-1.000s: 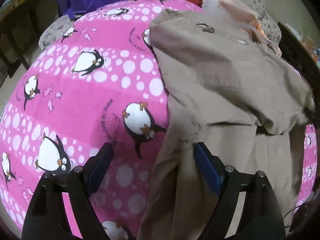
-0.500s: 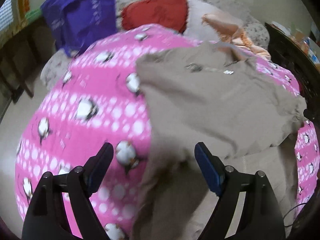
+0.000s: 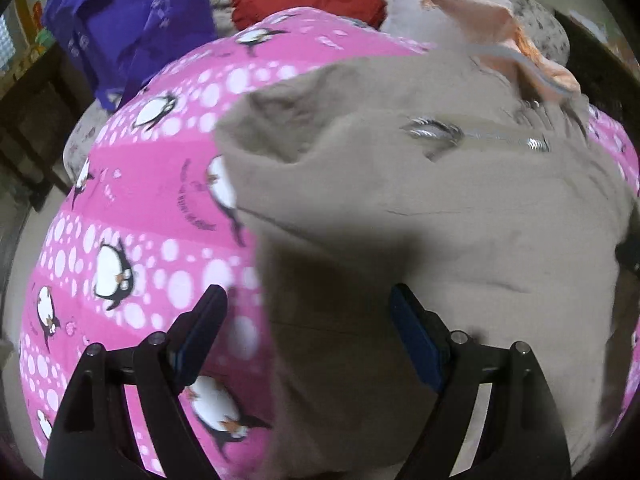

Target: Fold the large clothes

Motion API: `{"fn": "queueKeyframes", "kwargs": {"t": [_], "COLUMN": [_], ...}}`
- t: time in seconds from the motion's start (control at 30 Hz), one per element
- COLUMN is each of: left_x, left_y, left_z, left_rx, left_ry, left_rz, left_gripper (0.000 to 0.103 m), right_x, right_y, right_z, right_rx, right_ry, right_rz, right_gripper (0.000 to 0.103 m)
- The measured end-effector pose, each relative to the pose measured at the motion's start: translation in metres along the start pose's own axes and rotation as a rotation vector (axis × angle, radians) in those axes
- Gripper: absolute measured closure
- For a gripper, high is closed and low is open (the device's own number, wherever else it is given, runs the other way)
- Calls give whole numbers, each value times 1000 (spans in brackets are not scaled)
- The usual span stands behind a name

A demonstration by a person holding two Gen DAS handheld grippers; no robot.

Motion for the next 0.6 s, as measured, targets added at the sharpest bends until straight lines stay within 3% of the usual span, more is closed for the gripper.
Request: {"fn": "queueKeyframes", "kwargs": {"t": [0.07,0.13,0.17,0.27,0.4,0.6], "left_x": [11,19,21,23,23,2], "left_y": [0,-3,-7,-25,-52,-68], "left_z": [-19,-37,-44,-59,-63,-70], "left_rx": [-52,-86,-90,-73,-44,-48], "left_ry": [-58,-69,-68,-58,-53,-88], "left_rz": [-19,-13,2,60,88,64], "left_gripper": [20,19,19,19,20,19], "right_x": [6,15,18,23,32,17], "right_y": [0,-3,-7,-22,-52,-81], "right_z": [-12,-33,-41,-58,-73,-75], "right_rx": [-23,-74,-89,-97,-64,-30], "right_ry": [-15,10,23,46,179,132], "right_rz": [-43,-78,-92,-102,-48,-23], "right_gripper": [41,34,29,28,28,28]}}
Point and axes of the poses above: each gripper's, at about its wrist camera, not at the fingertips, and z roughly the way its jaws point, x to its left, y to its top, the point moved 5 cm from there along z, roughly the way its jaws point, and after that the axes turned 1 degree about -z, right-handed, at the moved point
